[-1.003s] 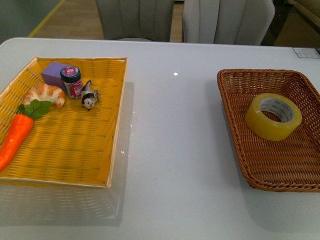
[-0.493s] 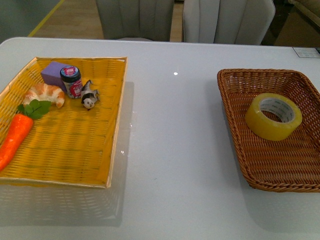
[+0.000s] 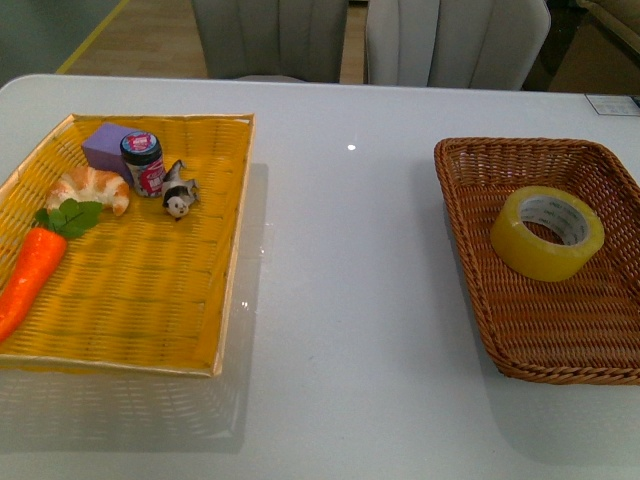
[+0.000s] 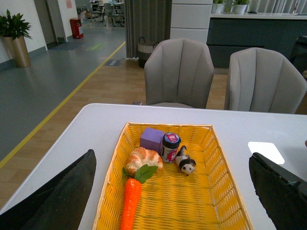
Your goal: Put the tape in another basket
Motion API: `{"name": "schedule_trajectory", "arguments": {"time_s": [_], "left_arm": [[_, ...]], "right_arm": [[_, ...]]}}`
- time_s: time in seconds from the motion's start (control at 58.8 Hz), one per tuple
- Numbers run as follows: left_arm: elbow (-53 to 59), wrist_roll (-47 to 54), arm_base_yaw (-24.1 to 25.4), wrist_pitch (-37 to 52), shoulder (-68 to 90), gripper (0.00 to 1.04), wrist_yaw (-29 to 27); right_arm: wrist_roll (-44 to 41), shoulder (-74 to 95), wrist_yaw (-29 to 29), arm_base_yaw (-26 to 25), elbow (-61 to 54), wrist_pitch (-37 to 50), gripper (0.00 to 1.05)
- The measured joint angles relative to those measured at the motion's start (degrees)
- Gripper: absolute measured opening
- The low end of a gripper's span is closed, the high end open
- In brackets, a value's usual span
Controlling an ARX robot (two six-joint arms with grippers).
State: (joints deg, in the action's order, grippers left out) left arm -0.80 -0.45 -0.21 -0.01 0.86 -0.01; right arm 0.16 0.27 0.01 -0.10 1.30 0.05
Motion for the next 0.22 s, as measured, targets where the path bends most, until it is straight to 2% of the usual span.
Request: {"name": "schedule_trajectory", "arguments": {"time_s": [0.221], "left_arm": [[0.0,0.0,0.0,0.0,0.0,0.96,0.0]], "right_arm": [[0.0,0.0,0.0,0.0,0.0,0.0,0.96]]}}
